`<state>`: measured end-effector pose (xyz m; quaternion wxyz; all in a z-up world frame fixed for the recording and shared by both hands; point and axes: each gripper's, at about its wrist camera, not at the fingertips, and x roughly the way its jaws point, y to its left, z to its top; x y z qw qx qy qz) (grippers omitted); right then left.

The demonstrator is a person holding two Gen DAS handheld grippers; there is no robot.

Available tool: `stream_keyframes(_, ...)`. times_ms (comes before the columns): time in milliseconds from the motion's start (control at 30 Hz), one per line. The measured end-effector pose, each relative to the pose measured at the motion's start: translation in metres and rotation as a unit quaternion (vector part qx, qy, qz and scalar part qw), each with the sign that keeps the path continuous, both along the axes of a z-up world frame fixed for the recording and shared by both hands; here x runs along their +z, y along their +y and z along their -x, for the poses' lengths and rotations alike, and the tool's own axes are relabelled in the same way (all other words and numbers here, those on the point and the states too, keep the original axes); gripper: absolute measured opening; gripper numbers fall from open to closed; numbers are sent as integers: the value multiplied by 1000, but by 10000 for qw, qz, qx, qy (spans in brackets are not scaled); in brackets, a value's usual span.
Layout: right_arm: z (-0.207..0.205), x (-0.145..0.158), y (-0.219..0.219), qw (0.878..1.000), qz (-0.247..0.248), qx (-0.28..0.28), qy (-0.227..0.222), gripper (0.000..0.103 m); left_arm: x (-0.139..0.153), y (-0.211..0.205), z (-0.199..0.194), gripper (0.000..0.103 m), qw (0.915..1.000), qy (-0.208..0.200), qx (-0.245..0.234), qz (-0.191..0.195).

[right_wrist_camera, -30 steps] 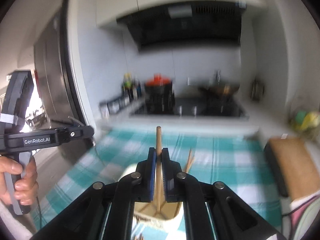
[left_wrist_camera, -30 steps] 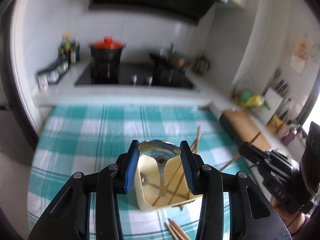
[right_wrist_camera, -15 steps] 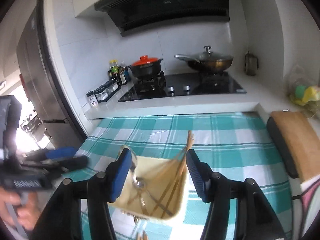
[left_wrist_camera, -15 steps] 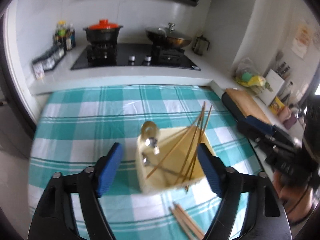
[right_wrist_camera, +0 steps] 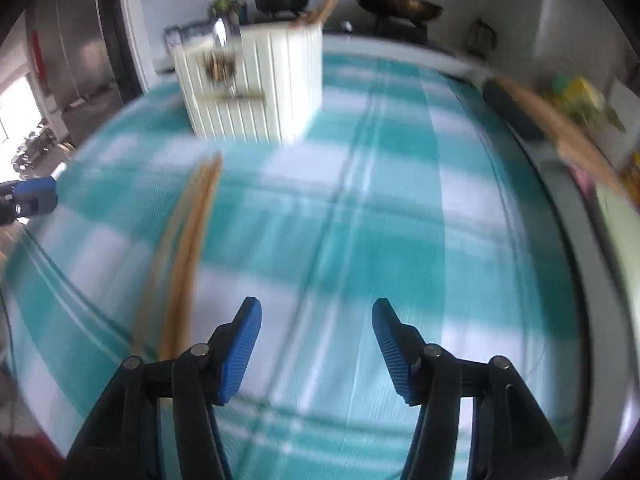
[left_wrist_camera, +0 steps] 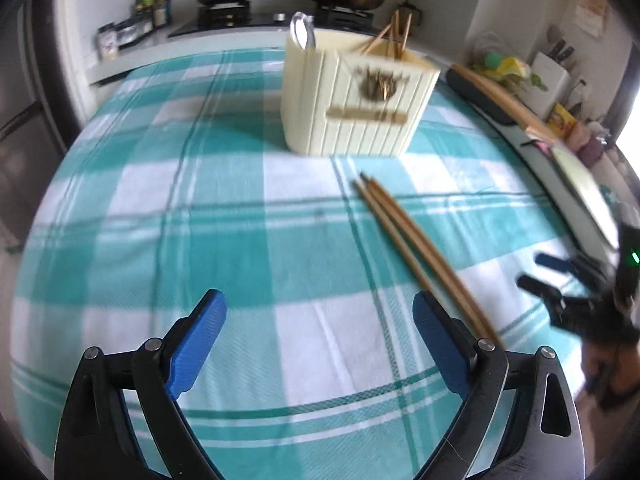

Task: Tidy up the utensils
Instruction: 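Move both tools back toward the remaining wooden chopsticks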

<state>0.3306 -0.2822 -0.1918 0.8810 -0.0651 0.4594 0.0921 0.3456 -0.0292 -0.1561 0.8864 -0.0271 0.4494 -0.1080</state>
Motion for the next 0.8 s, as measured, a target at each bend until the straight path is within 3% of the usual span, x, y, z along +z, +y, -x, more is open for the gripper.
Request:
stream_keyframes(167, 22, -15, -2, 9985, 102, -379, -370, 59, -33, -14, 4, 95, 9987, -111, 478, 125)
stream_keyframes(267, 22, -14, 0, 9981, 204, -436, -388, 59, -45, -20, -1, 95, 9984, -10, 563, -95)
stream_keyframes(400, 20, -16, -7, 9984, -73, -466, -308, 60, -48, -22, -2, 97, 9980, 8, 581, -247)
stream_keyframes(533, 19, -18, -2, 9982, 51, -500, -327, 62, -52, -33, -4, 103, 9972, 67, 491, -554)
stream_keyframes(800, 19, -17, -5, 9981, 14, -516, -322, 62, -53, -32, -1, 103, 9970, 67, 491, -587)
